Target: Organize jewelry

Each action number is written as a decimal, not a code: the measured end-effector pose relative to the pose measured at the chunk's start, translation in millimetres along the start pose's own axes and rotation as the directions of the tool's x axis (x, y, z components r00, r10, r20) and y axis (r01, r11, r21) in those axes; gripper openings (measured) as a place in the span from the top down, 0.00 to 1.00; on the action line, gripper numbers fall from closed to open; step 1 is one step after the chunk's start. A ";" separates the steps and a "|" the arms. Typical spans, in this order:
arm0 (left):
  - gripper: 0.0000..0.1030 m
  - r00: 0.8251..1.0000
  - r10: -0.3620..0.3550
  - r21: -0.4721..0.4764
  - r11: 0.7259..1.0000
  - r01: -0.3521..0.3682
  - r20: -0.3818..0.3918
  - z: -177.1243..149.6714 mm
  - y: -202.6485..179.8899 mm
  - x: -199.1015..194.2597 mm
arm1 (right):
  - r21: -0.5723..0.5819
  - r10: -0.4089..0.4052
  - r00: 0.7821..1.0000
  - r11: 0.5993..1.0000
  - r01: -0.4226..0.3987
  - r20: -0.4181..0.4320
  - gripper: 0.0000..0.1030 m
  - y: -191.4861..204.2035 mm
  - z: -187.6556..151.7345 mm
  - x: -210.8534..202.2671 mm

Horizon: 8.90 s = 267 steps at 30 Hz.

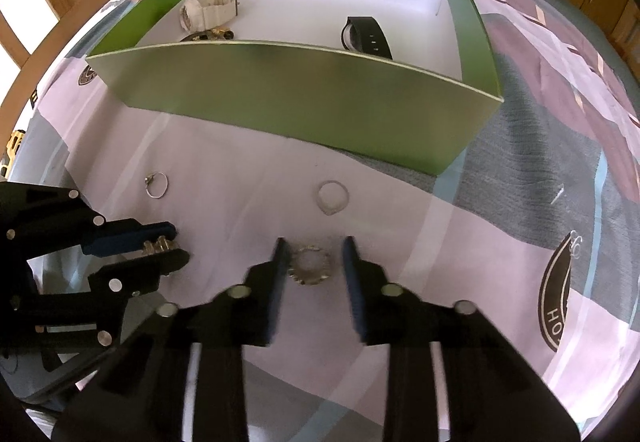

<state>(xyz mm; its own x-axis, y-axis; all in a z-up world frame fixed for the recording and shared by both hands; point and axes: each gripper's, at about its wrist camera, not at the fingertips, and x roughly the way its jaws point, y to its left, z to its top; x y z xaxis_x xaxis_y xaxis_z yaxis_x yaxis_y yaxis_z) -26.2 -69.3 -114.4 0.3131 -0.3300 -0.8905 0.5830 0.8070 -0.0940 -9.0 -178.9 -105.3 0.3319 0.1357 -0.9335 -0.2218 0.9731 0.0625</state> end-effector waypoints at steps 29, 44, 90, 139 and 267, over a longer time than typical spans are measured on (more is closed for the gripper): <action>0.68 1.000 0.009 -0.044 0.999 -0.009 -0.013 1.3 13.2 -3.9 | -0.003 -0.068 0.998 0.998 0.068 0.013 0.44 -17.6 0.4 -10.6; 0.87 0.997 0.011 -0.082 0.997 -0.005 0.075 7.2 28.6 -33.0 | 0.049 0.039 0.997 0.998 -0.043 0.070 0.80 -26.4 7.7 -31.7; 0.65 0.996 0.091 -0.110 0.990 -0.091 -0.010 14.4 45.1 7.0 | 0.016 0.010 1.000 1.000 -0.010 0.028 0.83 -6.0 23.5 6.7; 0.66 0.989 0.145 -0.063 0.988 -0.144 0.000 10.4 41.0 -3.6 | -0.009 -0.029 0.998 1.000 0.029 0.062 0.45 -15.7 9.4 -18.0; 0.62 0.992 0.121 -0.013 0.993 -0.120 0.027 12.3 38.8 3.3 | -0.059 0.006 0.996 0.998 -0.001 0.089 0.80 -15.9 3.9 -2.8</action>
<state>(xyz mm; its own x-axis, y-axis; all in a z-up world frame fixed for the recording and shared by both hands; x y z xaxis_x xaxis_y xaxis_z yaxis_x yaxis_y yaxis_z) 6.6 -45.1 -115.5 0.4016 -0.2434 -0.8829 0.5315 0.8470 0.0082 -2.8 -194.1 -102.3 0.4106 0.1578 -0.8981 -0.2760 0.9602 0.0426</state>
